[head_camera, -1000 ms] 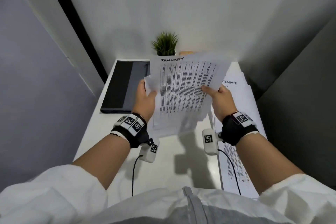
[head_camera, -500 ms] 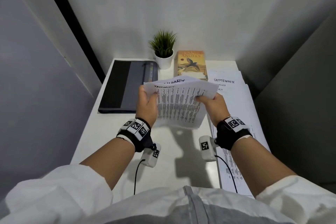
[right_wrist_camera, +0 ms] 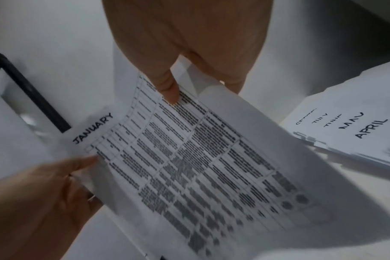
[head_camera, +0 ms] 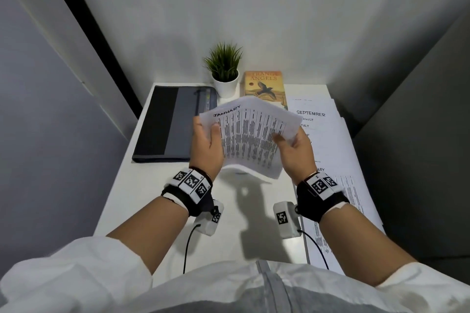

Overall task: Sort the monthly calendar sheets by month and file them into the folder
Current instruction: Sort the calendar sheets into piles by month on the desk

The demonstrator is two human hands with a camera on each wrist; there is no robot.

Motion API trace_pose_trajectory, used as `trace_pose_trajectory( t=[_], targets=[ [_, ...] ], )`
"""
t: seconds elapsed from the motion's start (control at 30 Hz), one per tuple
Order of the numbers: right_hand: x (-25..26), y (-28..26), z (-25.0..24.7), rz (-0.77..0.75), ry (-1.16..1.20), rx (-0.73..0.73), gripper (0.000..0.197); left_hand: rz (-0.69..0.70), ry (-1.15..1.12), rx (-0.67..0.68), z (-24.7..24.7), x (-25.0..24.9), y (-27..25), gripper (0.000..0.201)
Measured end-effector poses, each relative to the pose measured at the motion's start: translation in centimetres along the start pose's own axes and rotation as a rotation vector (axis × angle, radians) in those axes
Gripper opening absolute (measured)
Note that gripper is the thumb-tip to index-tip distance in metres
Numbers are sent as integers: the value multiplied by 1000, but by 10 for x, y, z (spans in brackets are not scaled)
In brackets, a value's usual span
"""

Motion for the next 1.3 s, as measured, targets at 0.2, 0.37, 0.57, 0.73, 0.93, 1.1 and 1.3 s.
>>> trace_pose_trajectory(
  t=[0.2, 0.37, 0.57, 0.73, 0.93, 1.1, 1.3],
  targets=[
    [-23, -2, 3, 127, -103, 23, 33, -143, 42, 42, 2, 35, -8, 32],
    [-26, 5, -2, 156, -126, 30, 31, -214, 119, 49, 6, 48, -3, 26],
    [-42, 12, -57, 301, -181, -28, 18, -225, 236, 362, 15, 70, 8, 22],
    [-102, -10, -142, 596, -248, -142, 19, -253, 744, 424, -13, 123, 44, 29],
    [-165, -45, -220, 816, -527, -201, 24, -436, 1317, 616, -64, 174, 69, 74],
    [-182, -52, -230, 865, -649, -166, 24, -305, 1341, 626, -63, 172, 45, 48],
    [-176, -48, -221, 888, -953, -115, 31, -163, 1459, 841, -40, 162, -5, 41]
  ],
)
Point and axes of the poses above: each hand's wrist, its own y-axis towards the middle knuckle, its own z-axis out of the palm, x = y × z, the point moved 4 cm from there along y, towards the middle knuckle, and after that the axes turned 10 degrees about -y, right-handed, at the moved point
